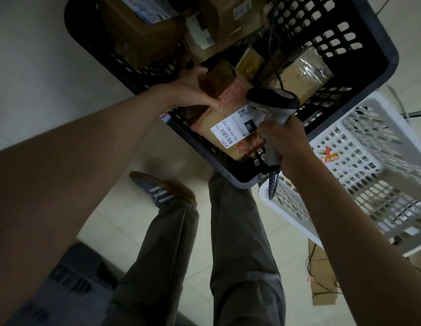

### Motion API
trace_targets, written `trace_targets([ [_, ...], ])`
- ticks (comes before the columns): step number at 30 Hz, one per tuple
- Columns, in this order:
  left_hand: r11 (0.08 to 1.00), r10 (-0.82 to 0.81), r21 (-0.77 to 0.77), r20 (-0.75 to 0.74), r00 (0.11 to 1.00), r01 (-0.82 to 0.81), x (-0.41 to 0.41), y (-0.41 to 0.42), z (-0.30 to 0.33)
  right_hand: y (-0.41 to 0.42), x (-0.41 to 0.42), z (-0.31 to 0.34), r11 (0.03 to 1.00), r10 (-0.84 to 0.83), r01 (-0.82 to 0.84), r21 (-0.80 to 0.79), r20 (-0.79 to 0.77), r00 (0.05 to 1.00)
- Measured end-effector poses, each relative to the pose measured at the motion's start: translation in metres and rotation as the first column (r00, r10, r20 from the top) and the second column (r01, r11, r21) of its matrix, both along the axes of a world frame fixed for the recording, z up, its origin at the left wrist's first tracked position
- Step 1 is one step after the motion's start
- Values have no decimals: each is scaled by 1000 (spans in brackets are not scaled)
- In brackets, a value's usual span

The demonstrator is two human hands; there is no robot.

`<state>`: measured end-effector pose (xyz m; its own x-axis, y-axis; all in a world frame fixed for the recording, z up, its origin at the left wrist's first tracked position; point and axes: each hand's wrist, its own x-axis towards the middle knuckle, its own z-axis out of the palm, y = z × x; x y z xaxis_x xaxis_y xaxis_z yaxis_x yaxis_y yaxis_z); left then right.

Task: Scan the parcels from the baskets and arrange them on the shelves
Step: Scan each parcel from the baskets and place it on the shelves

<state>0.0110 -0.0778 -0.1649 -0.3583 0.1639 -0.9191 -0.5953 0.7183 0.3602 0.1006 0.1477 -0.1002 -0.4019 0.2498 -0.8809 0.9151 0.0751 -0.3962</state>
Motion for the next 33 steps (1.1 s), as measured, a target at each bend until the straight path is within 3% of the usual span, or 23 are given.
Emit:
trace_targets([
  [3, 999, -38, -32, -46, 998, 36, 1, 2, 17, 3, 4, 13, 1000, 7, -6, 15, -32, 999],
  [8, 993, 70, -69, -258, 964, -91, 7, -6, 78, -5, 0, 65, 997, -5, 21, 76, -204, 979],
  [12, 963, 201, -100, -361, 911, -252, -3, -49, 176, -22, -26, 142, 998, -3, 23, 67, -285, 959],
  [17, 888, 346, -105, -488, 801, -447, -11, -114, 325, -62, -73, 276, 991, 112, -136, -19, -463, 879],
  [21, 779, 490, -52, -570, 659, -625, -1, -160, 445, -104, -107, 395, 941, 203, -323, -102, -596, 777],
  [25, 652, 618, 63, -621, 482, -755, 24, -199, 555, -142, -128, 499, 848, 332, -527, -66, -708, 623],
  [30, 531, 677, 151, -668, 310, -834, 68, -235, 659, -188, -129, 614, 735, 388, -678, 36, -841, 377],
  [33, 468, 691, 215, -693, 204, -857, 98, -244, 705, -208, -125, 664, 661, 393, -748, 51, -874, 287],
])
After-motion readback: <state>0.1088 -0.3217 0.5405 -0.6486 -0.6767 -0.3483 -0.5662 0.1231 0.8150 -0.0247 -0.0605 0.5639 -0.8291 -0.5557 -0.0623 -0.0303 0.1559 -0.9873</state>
